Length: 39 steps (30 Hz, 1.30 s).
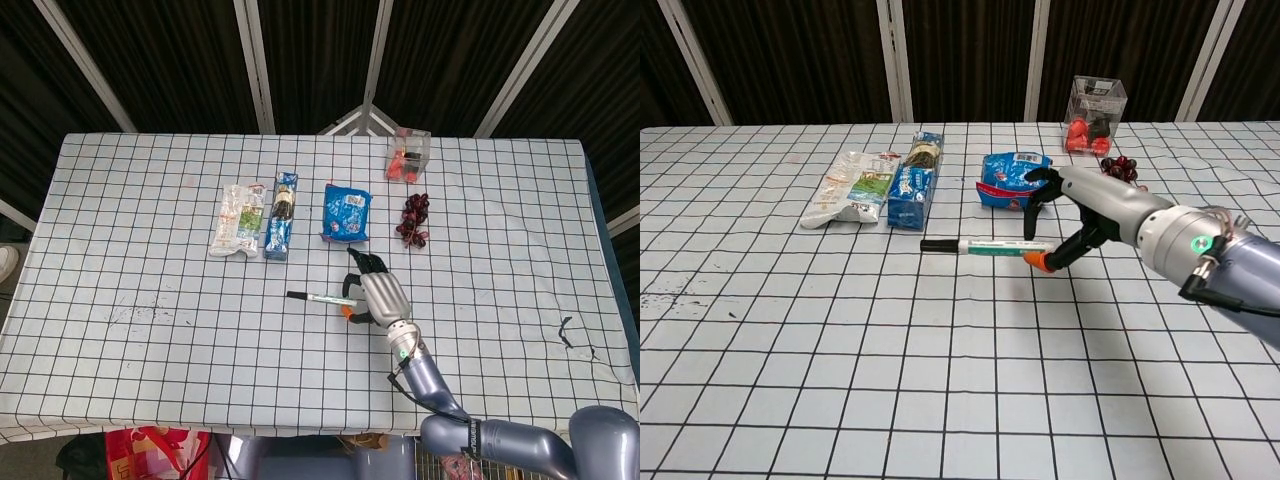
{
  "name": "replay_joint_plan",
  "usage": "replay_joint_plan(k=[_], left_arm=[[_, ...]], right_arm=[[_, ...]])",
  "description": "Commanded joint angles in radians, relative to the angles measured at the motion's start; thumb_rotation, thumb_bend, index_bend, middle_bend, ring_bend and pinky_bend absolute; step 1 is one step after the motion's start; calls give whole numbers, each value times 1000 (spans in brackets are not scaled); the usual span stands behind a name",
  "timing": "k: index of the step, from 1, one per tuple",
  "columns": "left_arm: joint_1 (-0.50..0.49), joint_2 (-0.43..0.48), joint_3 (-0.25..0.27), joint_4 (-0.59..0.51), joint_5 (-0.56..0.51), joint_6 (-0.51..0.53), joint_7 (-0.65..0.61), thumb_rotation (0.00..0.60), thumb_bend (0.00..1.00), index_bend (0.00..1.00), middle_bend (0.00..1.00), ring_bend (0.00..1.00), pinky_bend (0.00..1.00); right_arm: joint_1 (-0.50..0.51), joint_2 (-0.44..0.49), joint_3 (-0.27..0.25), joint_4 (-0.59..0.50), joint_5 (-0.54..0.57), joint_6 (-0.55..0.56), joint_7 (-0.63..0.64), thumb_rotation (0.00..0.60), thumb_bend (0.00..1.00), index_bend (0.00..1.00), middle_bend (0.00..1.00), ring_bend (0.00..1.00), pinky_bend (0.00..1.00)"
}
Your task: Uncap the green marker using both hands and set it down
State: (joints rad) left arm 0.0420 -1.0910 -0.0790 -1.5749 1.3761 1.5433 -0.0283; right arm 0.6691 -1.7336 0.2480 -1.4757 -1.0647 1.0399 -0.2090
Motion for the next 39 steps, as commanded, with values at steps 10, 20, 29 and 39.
replay_joint_plan(k=[10, 20, 29, 39], left_arm=[[-34, -34, -11, -51, 84, 36, 25, 600, 552, 69, 35, 0, 68], [-103, -91, -24, -155, 157, 15, 153, 600, 530, 135, 83, 0, 69], [-165, -185, -43, -178, 187, -13, 230, 600, 527, 194, 114, 0, 68], [-202, -275, -52, -141, 207, -14, 245, 600, 526, 233, 145, 0, 68]], right_arm=[[-28, 106, -6, -210, -98, 48, 7, 600, 440, 790, 48, 87, 48], [30, 123, 54, -353, -51, 52, -114, 600, 440, 795, 47, 87, 48], [112, 91, 137, -377, 115, 44, -201, 600, 440, 810, 48, 88, 48], [163, 61, 163, -393, 198, 58, -215, 600, 440, 839, 48, 93, 48]])
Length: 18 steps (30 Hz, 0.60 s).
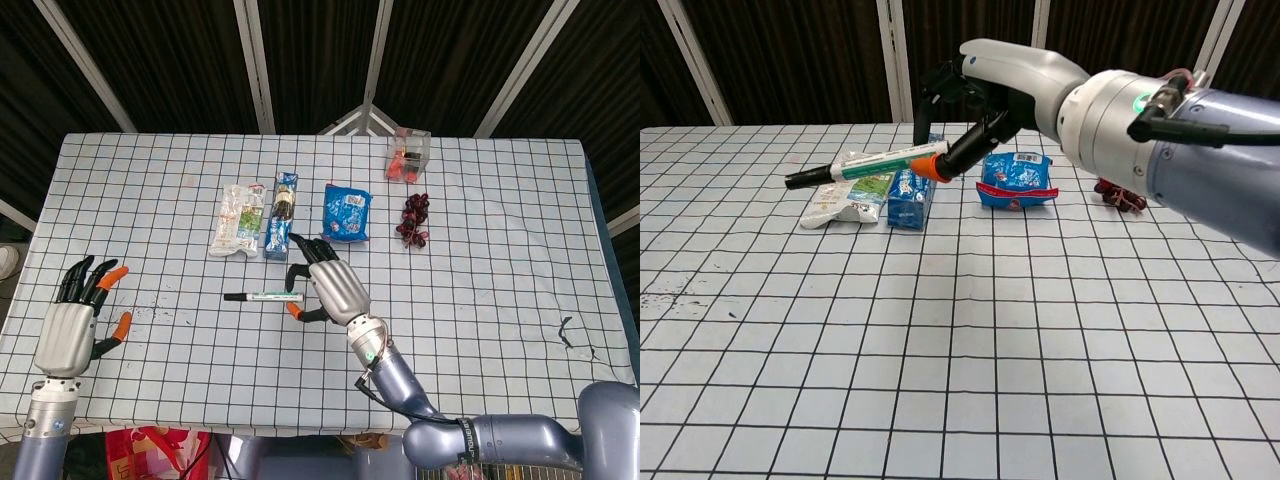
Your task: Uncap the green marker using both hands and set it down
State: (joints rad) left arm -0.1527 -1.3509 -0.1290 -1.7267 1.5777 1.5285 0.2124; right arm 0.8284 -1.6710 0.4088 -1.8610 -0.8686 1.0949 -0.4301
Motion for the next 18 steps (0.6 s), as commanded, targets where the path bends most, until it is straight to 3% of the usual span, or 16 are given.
replay_joint_plan(k=[1, 18], left_arm=[[-11, -22, -2, 15, 6, 1, 4, 600, 526, 244, 151, 0, 69], [-74, -156, -11, 85, 22, -15, -2, 600, 526, 290, 183, 0, 72]], right_arm=[[6, -2, 3, -13, 1, 5, 10, 600, 440, 839, 48, 93, 48], [51, -15, 16, -81, 21, 71, -12, 600, 445, 869, 49, 99, 48]])
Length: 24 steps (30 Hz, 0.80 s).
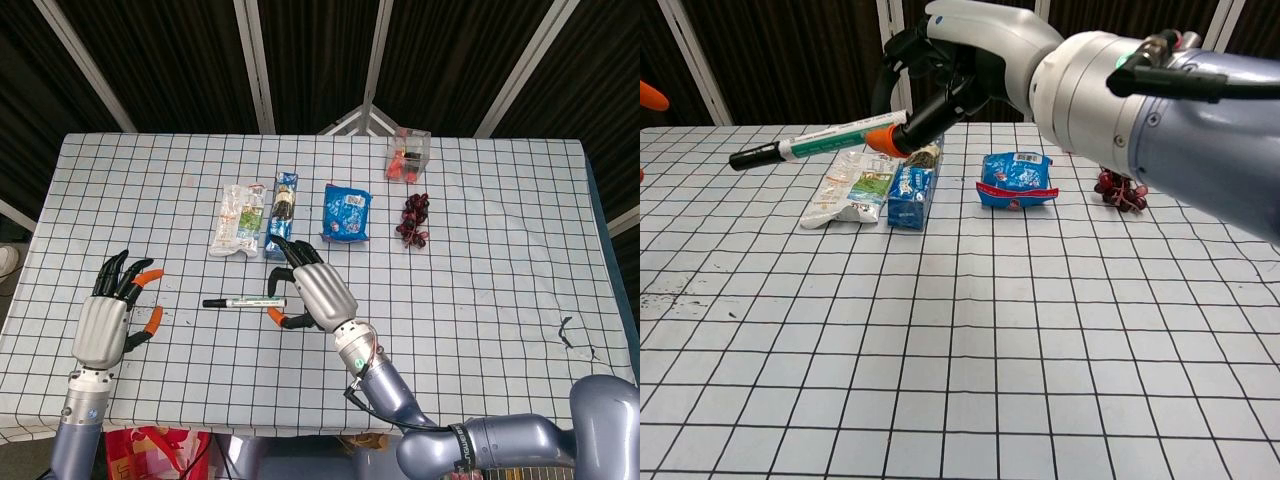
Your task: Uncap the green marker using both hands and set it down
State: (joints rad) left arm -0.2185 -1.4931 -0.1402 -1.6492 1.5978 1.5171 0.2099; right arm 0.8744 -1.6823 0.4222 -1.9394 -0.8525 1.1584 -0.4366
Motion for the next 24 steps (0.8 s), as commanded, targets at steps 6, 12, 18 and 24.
replay_joint_plan(k=[6, 12, 18, 24], left_arm=[[-27, -62, 4, 38, 15, -5, -17, 600, 526, 312, 194, 0, 71], [-43, -93, 1, 56, 25, 1, -19, 600, 526, 357, 210, 0, 71], [-57, -121, -3, 69, 29, 3, -15, 600, 526, 381, 215, 0, 72], [-75, -148, -13, 84, 31, 4, -26, 600, 526, 384, 219, 0, 72]], right_arm=[[17, -9, 5, -10, 24, 27, -14, 600, 445, 869, 49, 99, 48], [21, -3, 3, -17, 32, 33, -8, 600, 446, 869, 49, 99, 48], [21, 3, -5, -19, 30, 31, 9, 600, 447, 869, 49, 99, 48], [19, 12, -12, -25, 25, 32, 21, 600, 447, 872, 49, 99, 48]])
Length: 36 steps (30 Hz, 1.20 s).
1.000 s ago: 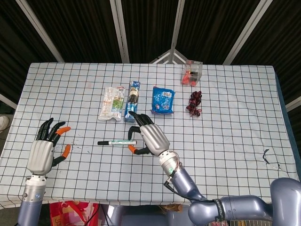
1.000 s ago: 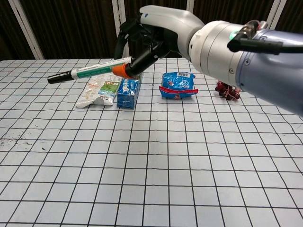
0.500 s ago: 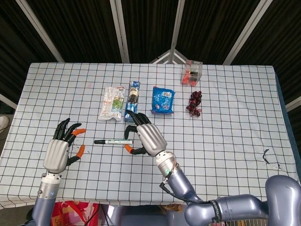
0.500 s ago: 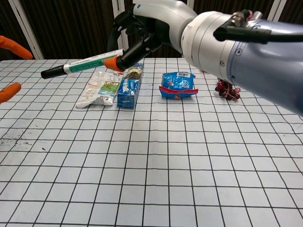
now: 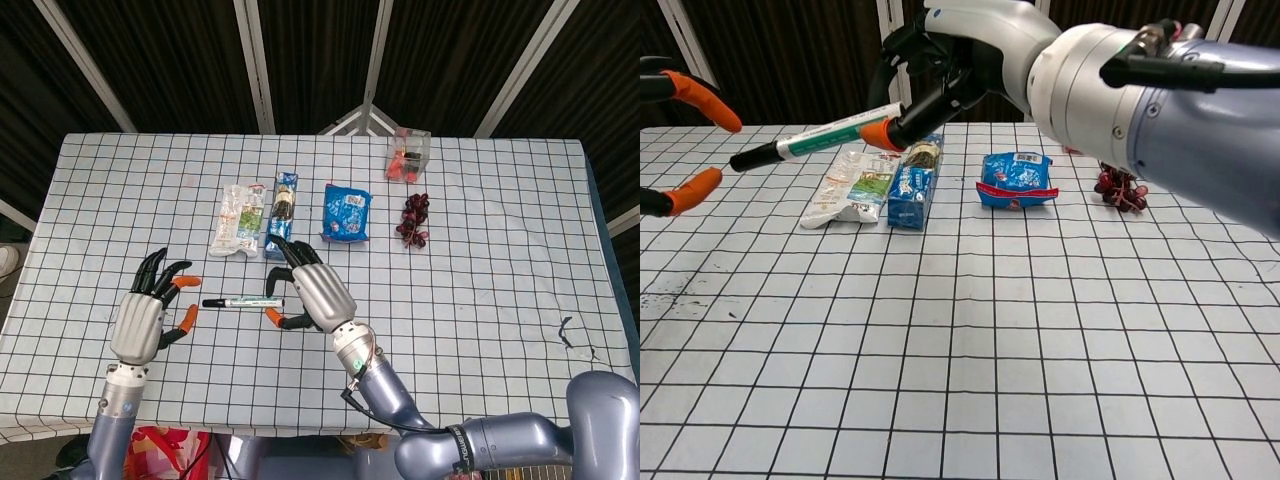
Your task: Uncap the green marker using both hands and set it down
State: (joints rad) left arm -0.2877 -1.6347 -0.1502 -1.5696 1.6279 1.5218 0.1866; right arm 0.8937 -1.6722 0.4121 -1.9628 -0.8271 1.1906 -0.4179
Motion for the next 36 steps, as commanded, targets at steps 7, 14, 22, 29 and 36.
replay_joint_plan(k=[7, 14, 22, 29, 36], left_arm=[[-26, -32, 6, 17, 7, -17, 11, 600, 523, 384, 217, 0, 72], [-31, -38, 24, 16, 16, -21, 32, 600, 517, 384, 212, 0, 71], [-33, -42, 30, 13, 13, -21, 26, 600, 517, 384, 213, 0, 71], [-35, -46, 32, 21, 9, -17, 23, 600, 517, 384, 213, 0, 71], [-28, -39, 34, 27, 1, -7, 5, 600, 517, 384, 213, 0, 71]], right_arm=[[2, 7, -5, 0, 0, 0, 13, 600, 448, 873, 49, 99, 48], [4, 10, -7, 0, 1, 5, 17, 600, 448, 876, 49, 99, 48], [3, 15, -10, -1, 3, 8, 25, 600, 449, 877, 49, 99, 48], [3, 19, -12, 4, 3, 9, 32, 600, 449, 884, 49, 99, 48], [0, 26, -16, 5, 1, 9, 42, 600, 449, 897, 49, 99, 48]])
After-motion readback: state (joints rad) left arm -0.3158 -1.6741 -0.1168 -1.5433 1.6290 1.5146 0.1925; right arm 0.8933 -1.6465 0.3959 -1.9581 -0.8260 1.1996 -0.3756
